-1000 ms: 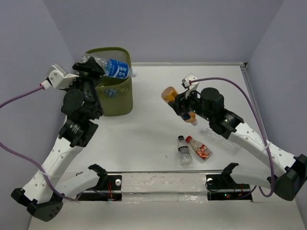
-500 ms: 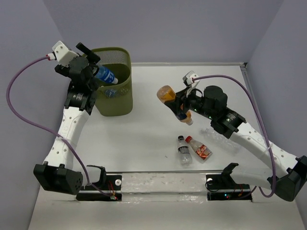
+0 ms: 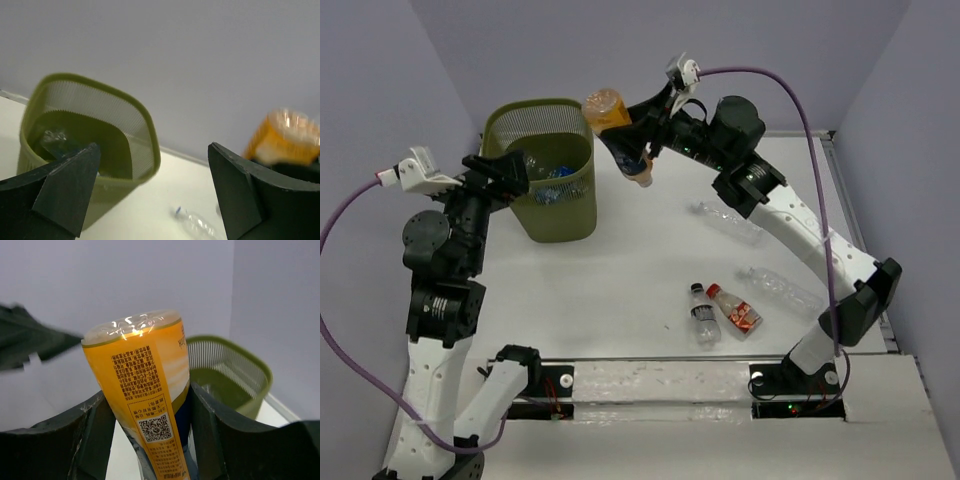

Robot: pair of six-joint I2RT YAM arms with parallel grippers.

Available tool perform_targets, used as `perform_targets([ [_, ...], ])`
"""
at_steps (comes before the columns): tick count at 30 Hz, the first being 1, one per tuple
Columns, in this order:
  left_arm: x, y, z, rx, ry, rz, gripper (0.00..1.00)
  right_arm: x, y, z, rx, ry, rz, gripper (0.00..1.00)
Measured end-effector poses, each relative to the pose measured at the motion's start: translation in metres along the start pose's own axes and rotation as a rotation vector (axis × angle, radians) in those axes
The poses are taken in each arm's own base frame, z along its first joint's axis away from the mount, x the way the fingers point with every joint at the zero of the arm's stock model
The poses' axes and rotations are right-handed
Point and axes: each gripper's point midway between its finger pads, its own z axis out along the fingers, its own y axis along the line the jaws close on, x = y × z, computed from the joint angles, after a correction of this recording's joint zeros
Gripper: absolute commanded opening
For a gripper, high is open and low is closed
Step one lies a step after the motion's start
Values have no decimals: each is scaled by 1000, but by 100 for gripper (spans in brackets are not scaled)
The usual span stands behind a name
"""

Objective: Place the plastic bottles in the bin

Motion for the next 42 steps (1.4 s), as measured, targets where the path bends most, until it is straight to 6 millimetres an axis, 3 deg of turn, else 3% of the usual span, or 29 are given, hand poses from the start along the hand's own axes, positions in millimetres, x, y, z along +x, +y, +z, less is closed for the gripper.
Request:
perform_targets([
  [3,41,2,-22,78,132,6,99,-24,-3,33,-43,-72,-5,39],
  [4,64,6,-29,93,202,8,99,-28,-6,46,-52,-95,-4,39],
  [8,138,25,-54,121,459,2,99,-28,-13,81,-85,-134,22,39],
  [11,176,32,-71,152,600,-12,99,-29,-17,110,-119,-188,31,39],
  [14,210,39,-90,186,724,-31,99,-18,-17,131,-143,-215,45,39],
  [16,227,42,-100,206,786,-45,99,1,-19,143,-149,-213,64,48],
  [18,238,43,-107,228,829,-55,99,17,-21,150,-145,-203,80,71],
  [19,244,44,-111,234,852,-61,99,37,-25,158,-136,-180,97,90],
  [20,250,45,-115,246,875,-70,99,41,-25,159,-135,-176,102,94],
  [23,259,43,-121,270,909,-85,99,70,-30,167,-113,-126,120,97],
  [27,272,24,-129,336,950,-98,99,87,-36,162,-73,-69,101,97],
  [29,287,0,-138,403,994,-87,99,92,-35,141,-28,2,94,95],
  [32,316,-27,-155,461,1080,-68,99,74,-27,97,26,38,68,90],
  [36,365,-35,-158,390,1161,-35,99,26,-13,-2,130,7,32,91],
  [38,386,-31,-162,345,1200,-12,99,1,-10,-65,211,-49,14,93],
  [41,415,-36,-167,306,1242,20,99,3,-19,-131,348,-69,17,93],
  [42,420,-39,-168,304,1250,23,99,17,-25,-151,409,-54,36,93],
])
